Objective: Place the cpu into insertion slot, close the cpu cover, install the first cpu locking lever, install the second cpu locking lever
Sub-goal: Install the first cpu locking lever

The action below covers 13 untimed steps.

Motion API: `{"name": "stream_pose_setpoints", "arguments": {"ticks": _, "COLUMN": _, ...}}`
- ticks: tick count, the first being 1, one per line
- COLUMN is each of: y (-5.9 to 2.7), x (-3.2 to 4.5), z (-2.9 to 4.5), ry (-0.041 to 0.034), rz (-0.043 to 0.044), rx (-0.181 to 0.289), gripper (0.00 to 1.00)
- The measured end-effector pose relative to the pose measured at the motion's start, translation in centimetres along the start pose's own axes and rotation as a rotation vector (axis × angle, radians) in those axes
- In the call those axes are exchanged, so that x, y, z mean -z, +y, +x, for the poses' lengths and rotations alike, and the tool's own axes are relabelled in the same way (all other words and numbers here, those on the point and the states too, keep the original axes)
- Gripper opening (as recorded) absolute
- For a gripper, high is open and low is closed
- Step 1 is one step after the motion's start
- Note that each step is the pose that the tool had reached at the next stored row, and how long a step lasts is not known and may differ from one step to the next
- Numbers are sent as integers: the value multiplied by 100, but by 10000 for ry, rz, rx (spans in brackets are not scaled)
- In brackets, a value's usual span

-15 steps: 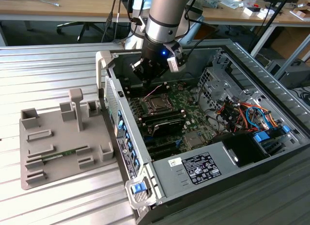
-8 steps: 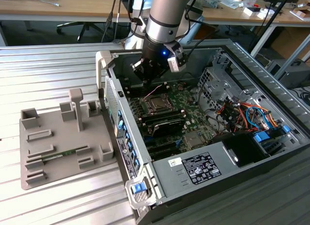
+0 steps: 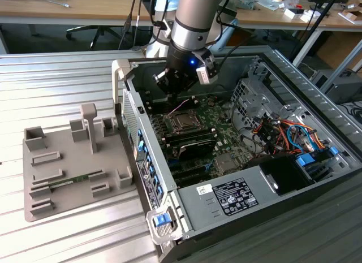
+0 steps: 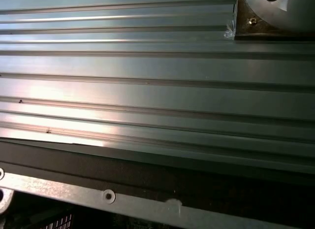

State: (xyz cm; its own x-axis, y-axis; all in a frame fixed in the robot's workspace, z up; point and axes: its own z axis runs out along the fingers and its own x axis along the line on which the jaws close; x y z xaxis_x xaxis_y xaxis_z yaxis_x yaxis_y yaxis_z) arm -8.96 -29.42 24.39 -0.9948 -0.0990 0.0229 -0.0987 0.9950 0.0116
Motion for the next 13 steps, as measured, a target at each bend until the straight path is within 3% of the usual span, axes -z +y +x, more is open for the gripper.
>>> {"name": "stream_pose_setpoints", "arguments": {"ticks": 13, "y": -3, "x": -11, "z": -31, "ry": 0, "rz": 0, "rx": 1, "gripper": 10}}
